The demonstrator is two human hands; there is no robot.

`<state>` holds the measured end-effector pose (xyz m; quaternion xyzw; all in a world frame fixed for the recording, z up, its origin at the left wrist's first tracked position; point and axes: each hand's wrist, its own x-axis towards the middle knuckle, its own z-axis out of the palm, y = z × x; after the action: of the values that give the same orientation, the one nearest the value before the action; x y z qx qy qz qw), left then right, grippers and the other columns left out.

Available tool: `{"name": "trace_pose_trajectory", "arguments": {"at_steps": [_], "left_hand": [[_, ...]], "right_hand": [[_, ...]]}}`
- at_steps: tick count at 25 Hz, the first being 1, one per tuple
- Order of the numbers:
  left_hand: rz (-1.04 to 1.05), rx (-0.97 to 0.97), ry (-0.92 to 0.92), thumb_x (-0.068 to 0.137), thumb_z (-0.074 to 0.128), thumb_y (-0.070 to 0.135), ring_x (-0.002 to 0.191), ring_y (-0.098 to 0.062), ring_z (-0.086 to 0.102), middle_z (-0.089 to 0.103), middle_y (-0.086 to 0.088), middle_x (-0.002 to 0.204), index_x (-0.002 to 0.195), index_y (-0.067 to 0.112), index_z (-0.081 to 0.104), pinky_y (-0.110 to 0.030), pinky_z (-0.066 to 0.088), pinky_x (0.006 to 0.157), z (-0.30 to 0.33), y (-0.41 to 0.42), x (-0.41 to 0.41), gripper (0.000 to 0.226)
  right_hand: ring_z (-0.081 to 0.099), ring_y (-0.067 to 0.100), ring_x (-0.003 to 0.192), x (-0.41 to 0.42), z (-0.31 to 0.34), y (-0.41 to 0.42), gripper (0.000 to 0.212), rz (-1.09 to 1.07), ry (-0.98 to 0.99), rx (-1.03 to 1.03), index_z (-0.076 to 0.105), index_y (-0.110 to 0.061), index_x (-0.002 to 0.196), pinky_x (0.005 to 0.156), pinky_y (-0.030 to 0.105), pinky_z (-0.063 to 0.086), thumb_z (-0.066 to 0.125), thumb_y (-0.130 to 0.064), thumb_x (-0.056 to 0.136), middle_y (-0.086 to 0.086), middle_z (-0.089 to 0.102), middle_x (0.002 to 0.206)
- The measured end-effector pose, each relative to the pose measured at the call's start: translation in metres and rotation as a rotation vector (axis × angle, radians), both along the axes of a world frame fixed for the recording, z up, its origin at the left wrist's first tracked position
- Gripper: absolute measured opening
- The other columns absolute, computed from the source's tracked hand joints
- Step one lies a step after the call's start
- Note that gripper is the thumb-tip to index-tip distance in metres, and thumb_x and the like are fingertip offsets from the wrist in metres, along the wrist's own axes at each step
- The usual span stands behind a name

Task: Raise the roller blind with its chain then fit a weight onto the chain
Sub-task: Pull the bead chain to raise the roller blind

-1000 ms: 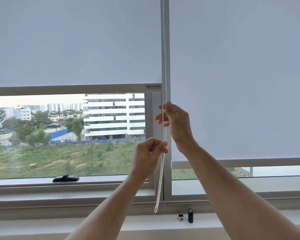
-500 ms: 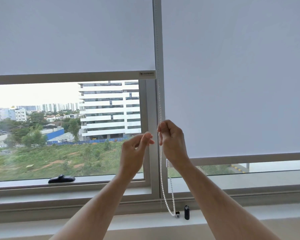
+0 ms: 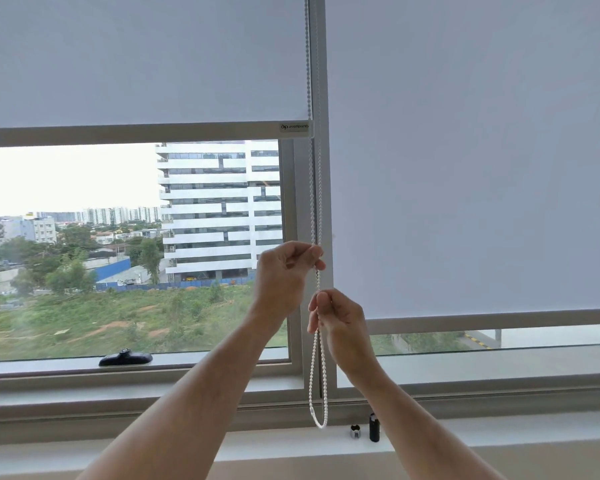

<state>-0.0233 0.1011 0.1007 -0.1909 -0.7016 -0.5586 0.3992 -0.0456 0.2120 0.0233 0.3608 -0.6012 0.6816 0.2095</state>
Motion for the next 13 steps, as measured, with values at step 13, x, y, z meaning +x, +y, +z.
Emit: {"name": "trace_pose_trajectory", "arguments": {"at_steps": [13], "left_hand": [[0.063,-0.12,-0.024,0.088,0.071,0.017,0.063,0.002,0.065,0.073,0.01,0.064,0.074,0.019,0.074,-0.008,0.045,0.069,-0.059,0.002,0.006,0.015]], "right_hand": [[0.063,0.006,0.063,-0.003,0.112,-0.001,0.03,-0.17,0.04,-0.028,0.069,-0.017,0.095,0.062,0.016,0.047,0.046,-0.035,0.102,-0.004,0.072,0.073]]}}
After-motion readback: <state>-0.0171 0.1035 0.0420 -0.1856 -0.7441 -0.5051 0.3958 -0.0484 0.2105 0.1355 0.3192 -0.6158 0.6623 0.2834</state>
